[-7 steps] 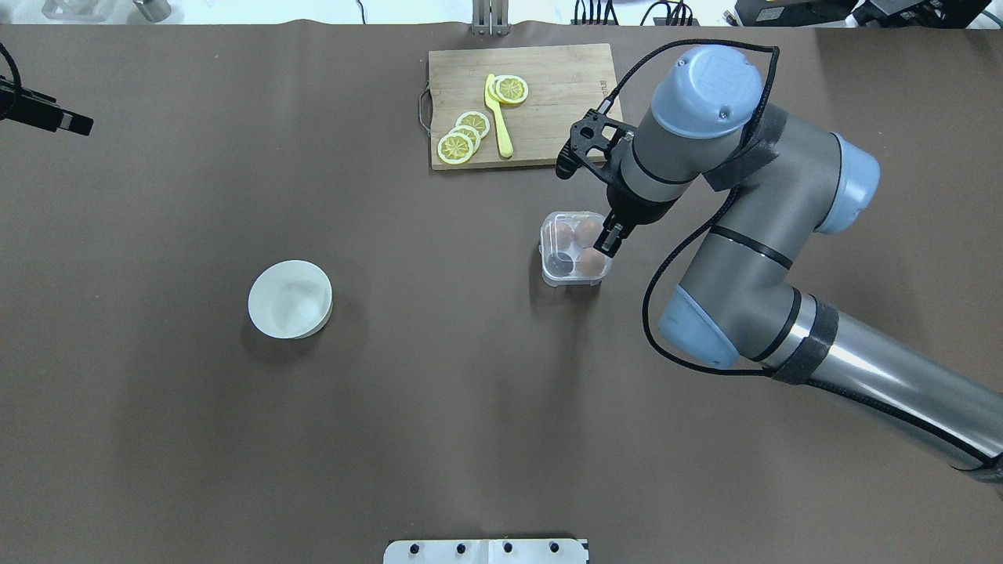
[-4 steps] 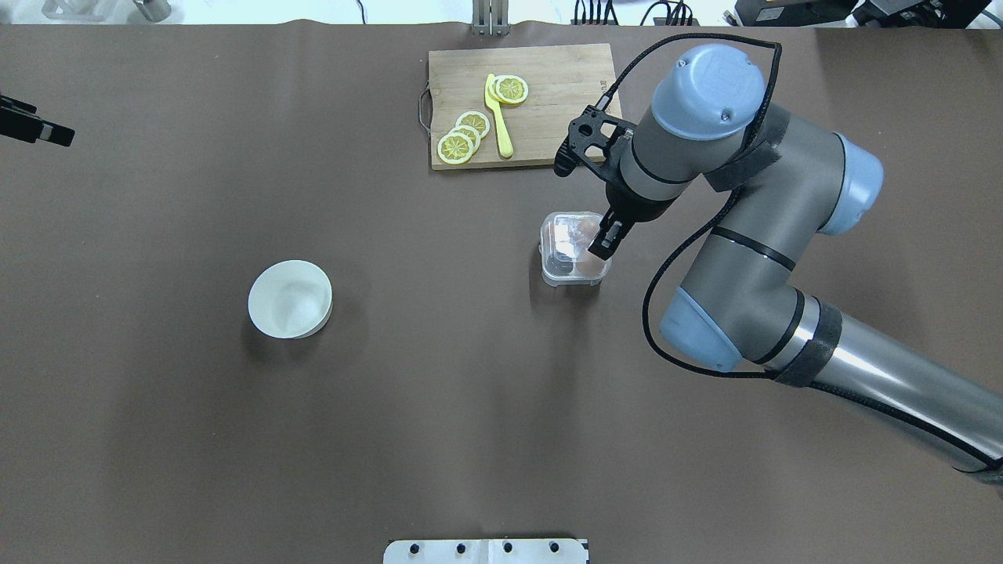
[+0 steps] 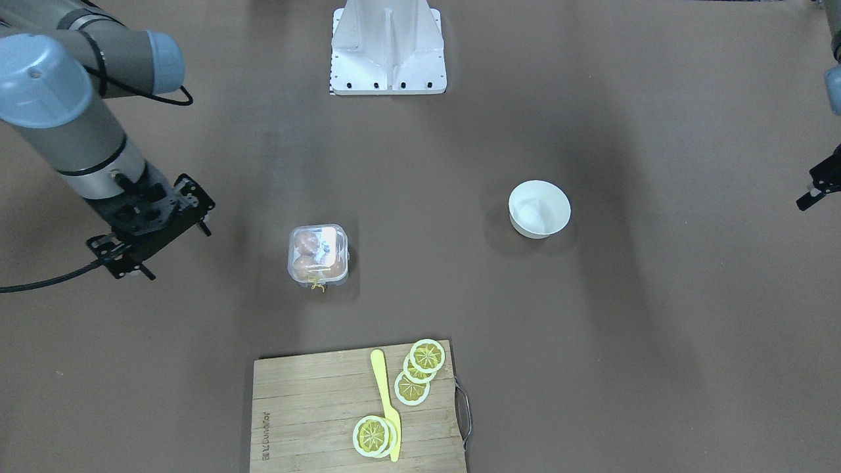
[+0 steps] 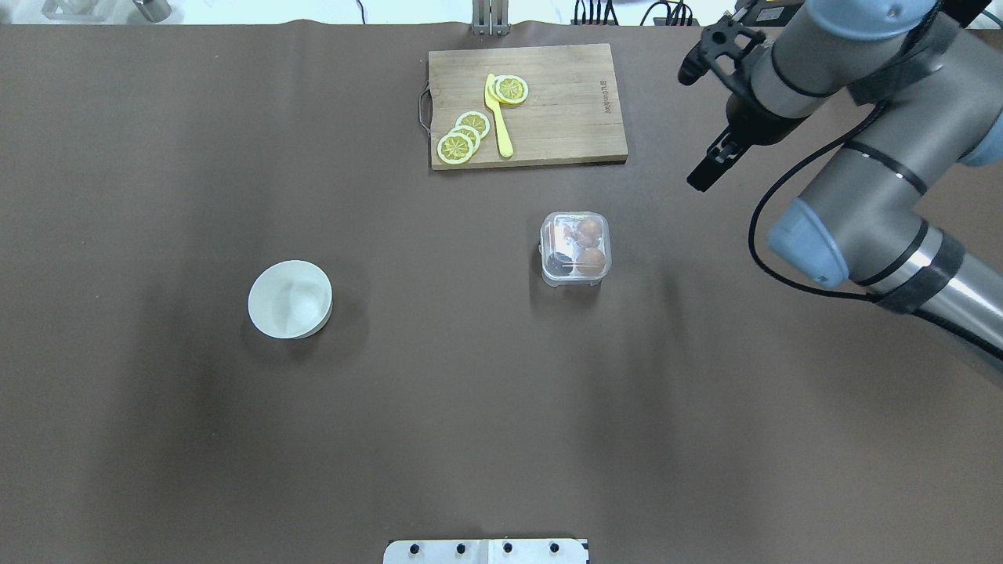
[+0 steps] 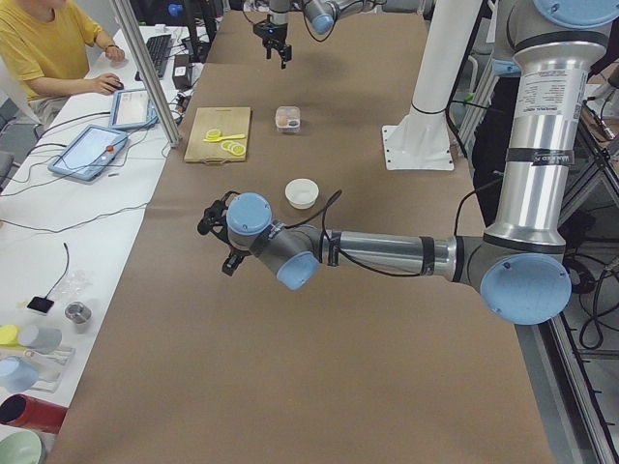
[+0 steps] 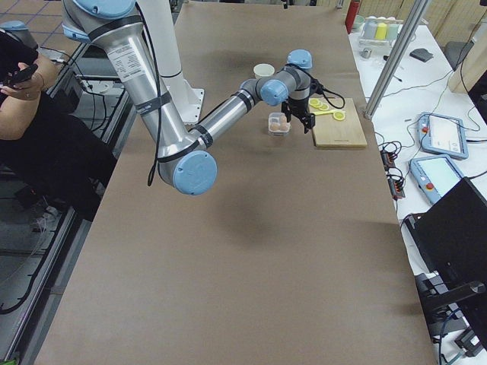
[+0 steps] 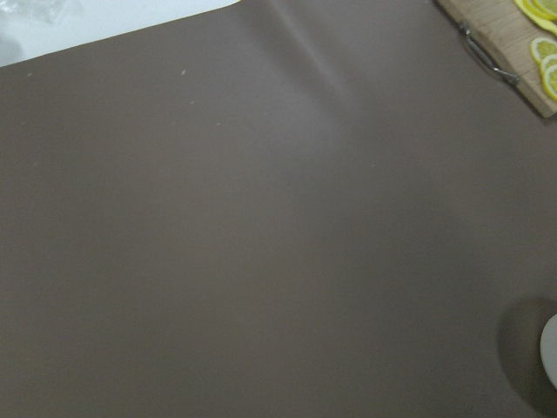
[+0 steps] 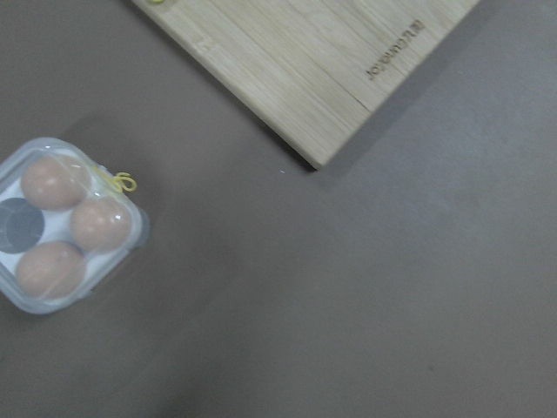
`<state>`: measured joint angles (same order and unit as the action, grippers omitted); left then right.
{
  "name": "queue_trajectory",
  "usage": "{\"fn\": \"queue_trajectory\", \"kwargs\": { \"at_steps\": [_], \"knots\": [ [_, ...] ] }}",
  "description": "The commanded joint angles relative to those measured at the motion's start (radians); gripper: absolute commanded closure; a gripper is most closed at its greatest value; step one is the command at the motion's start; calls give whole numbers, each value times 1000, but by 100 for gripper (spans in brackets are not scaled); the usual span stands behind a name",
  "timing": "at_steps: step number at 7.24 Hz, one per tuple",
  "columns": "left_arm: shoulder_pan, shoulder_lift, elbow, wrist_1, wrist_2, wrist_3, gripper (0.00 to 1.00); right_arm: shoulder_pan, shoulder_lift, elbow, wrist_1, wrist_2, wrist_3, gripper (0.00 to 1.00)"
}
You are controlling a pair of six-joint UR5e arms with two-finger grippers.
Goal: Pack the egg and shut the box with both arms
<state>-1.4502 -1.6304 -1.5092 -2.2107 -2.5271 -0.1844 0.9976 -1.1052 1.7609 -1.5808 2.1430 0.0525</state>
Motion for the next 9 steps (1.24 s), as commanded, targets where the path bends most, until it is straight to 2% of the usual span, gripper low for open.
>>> {"fn": "queue_trajectory", "kwargs": {
  "at_steps": [1, 3, 5, 7, 9],
  "knots": [
    [-96, 4, 35, 272, 1, 182, 3, 155, -92, 6, -2, 87, -3, 0],
    [-128, 3, 38, 419, 8, 284, 3, 272, -154, 9, -5, 94, -6, 0],
    [-121, 4, 66, 425, 10, 283, 2, 352, -188, -50, -74, 78, -6, 0],
    [-124, 10, 63, 422, 10, 284, 2, 394, -200, -140, -84, 115, -6, 0],
    [-122, 9, 60, 421, 30, 284, 2, 401, -214, -182, -82, 176, -5, 0]
  ]
}}
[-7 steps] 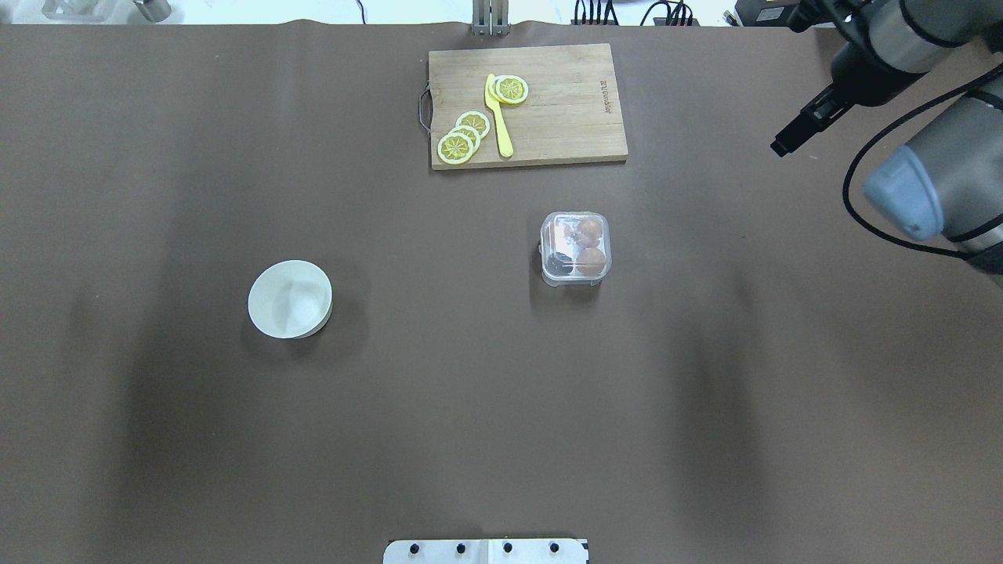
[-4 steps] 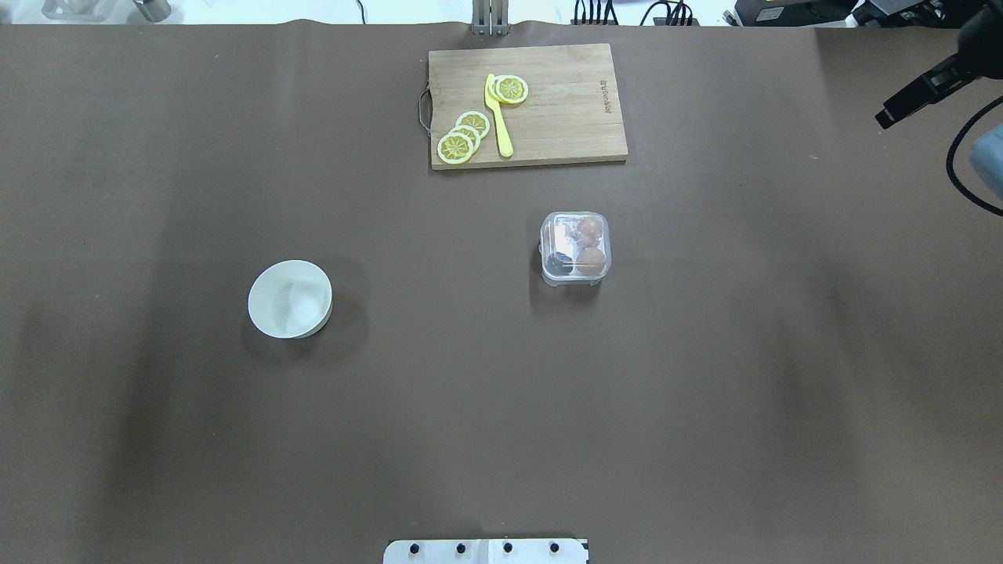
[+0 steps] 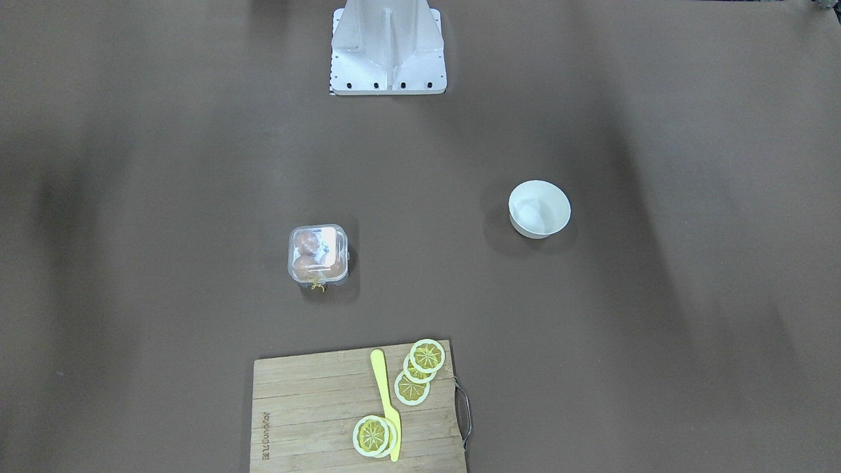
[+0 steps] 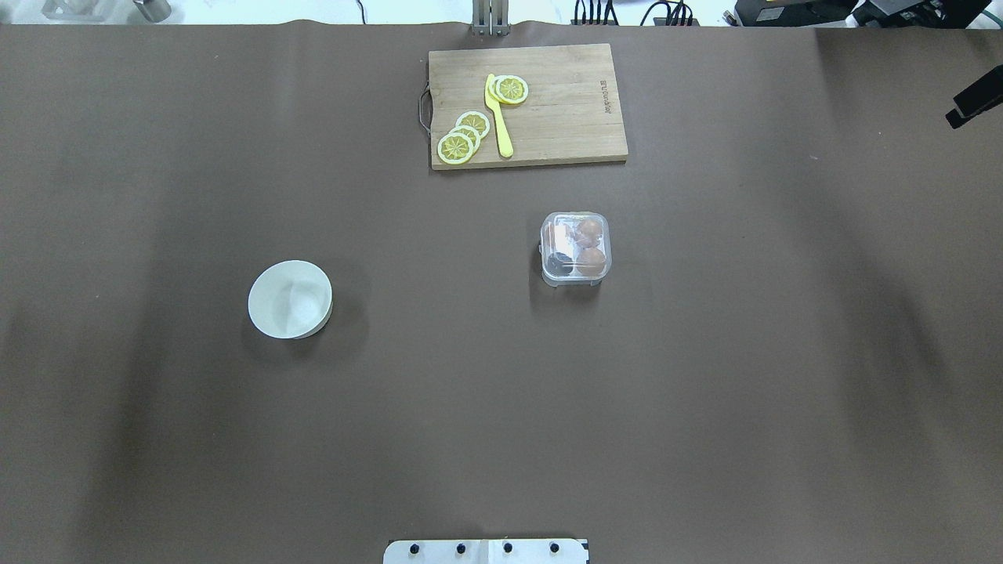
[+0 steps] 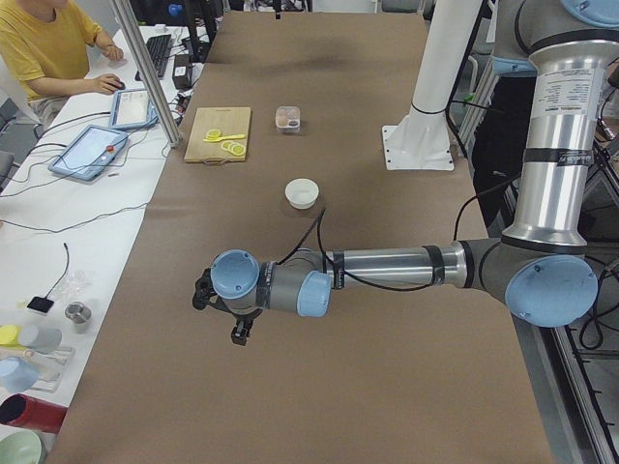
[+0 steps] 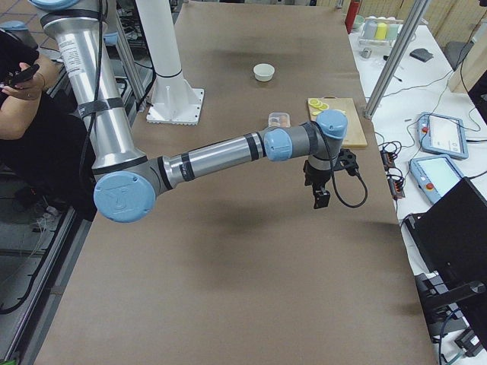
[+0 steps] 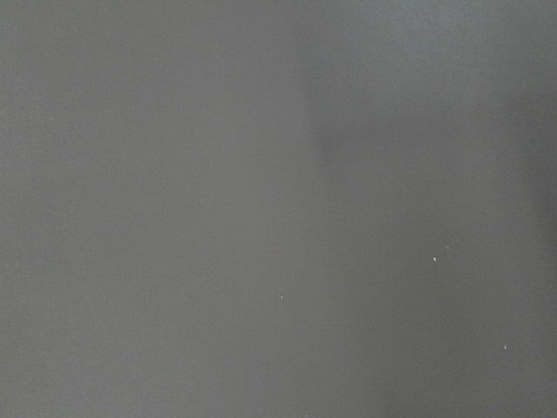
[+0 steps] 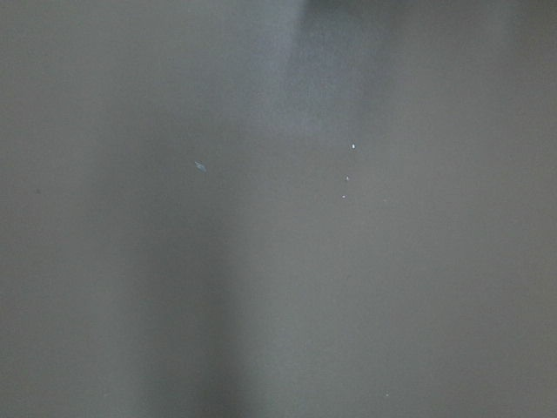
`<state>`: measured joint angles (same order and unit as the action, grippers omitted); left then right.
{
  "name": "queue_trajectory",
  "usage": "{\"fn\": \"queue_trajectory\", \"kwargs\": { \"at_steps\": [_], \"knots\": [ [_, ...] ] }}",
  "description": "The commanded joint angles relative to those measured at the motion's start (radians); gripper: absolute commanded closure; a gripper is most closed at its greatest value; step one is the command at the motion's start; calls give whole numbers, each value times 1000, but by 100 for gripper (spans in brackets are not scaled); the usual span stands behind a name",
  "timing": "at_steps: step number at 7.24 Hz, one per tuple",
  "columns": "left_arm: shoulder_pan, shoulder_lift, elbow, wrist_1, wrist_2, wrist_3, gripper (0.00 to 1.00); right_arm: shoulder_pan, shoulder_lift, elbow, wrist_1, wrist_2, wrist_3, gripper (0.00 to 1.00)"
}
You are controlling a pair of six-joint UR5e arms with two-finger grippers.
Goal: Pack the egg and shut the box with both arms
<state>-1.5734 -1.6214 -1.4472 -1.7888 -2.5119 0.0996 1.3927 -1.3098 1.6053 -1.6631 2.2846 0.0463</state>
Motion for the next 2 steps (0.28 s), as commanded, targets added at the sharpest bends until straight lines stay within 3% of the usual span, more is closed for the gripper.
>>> {"fn": "queue_trajectory", "kwargs": {
  "at_steps": [1, 2],
  "knots": [
    [1, 0, -5, -1, 33, 0, 2, 11, -15, -33, 0, 39, 0, 0],
    [0, 0, -7, -3, 33, 0, 2, 17, -19, -38, 0, 45, 1, 0]
  ]
}}
